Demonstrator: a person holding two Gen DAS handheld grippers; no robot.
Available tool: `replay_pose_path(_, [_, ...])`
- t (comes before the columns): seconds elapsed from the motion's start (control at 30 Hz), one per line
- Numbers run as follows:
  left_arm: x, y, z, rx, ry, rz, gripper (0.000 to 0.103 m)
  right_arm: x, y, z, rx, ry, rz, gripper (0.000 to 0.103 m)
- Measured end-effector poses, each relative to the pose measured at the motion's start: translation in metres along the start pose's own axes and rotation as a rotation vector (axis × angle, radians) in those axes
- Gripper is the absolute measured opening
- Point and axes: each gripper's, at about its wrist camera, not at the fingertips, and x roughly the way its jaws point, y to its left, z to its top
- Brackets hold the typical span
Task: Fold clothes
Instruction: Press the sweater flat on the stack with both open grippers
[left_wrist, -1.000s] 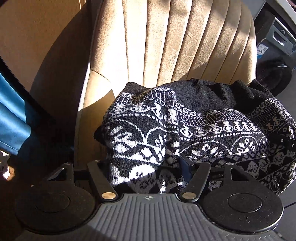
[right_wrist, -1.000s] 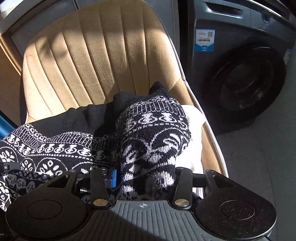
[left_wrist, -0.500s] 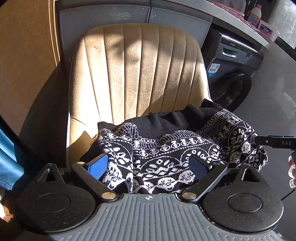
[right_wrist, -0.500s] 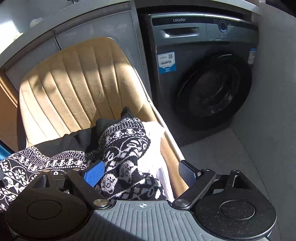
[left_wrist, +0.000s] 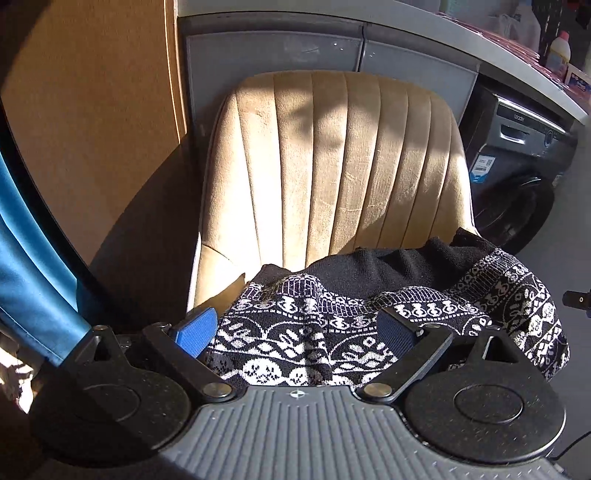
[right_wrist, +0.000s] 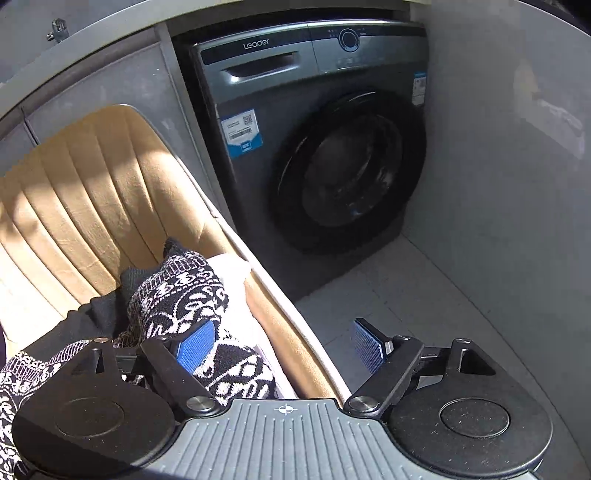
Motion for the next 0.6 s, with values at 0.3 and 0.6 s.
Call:
replay_pose_path(0.3, [0.079,-0.048,-0.015,0.075,0.297,-0.056,0.102,0.046,0.075,-0.035,-0.298,0.187,0.044,0.102])
replay_pose_path(0.6, [0.103,-0.051,-0.021,0.049,0.340,0.008,0.103,0.059,0.090,-0.044,-0.364,0.156,-0.007,0.102])
